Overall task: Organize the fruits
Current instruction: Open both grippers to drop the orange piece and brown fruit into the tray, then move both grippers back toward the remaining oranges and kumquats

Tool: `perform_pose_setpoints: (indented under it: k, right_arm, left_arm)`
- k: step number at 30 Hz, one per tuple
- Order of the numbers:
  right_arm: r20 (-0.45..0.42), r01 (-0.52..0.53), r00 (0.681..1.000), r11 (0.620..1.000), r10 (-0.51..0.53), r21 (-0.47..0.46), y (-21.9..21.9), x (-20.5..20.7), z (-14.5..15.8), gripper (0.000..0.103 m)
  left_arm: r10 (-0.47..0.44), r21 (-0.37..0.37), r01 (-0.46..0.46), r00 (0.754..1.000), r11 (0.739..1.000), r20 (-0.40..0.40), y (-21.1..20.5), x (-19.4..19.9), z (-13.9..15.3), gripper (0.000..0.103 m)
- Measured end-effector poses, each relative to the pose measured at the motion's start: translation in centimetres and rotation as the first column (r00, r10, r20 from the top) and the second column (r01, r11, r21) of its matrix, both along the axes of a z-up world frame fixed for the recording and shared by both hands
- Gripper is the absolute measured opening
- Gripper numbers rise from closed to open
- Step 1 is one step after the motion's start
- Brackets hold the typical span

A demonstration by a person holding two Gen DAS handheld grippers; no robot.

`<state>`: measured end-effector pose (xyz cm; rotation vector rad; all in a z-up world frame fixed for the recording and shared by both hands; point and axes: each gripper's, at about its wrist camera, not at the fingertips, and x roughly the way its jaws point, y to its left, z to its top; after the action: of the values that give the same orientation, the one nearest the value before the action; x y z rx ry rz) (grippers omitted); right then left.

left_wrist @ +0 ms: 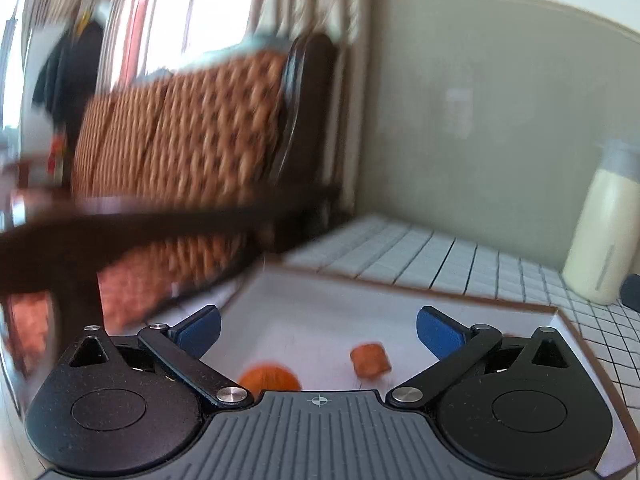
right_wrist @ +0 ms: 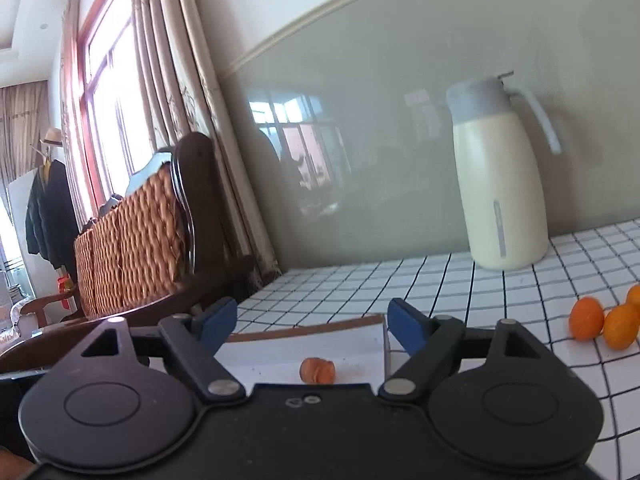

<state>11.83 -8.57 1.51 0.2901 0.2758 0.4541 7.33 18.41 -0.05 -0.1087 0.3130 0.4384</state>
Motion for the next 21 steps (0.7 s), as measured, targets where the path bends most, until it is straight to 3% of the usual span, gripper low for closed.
perform_pose_setpoints:
  k: [3,10,21]
  right_arm:
    - [0.009,0.014,1.0,1.0,-0.014,0.019,-0.6,-0.3,0.0,0.095]
    - [-0.032,0.009,0.999,1.0,-0.009,0.009,-0.8,-0.3,-0.4,0.097]
    - [-0.067,-0.006,0.998,1.0,0.007,0.006,-1.4,-0.6,-0.6,0.097]
  left_arm:
    - [0.011,0.09,-0.013,1.0,0.996,0.025,-1.5,-1.0,0.3,0.103]
    - [0.019,0.227,-0.022,1.0,0.974,0.016,-3.8,-1.8,0.0,0.103]
    - [0.029,0.205,-0.027,1.0,0.979,-0.007,-3.9,-1.3,0.5,0.103]
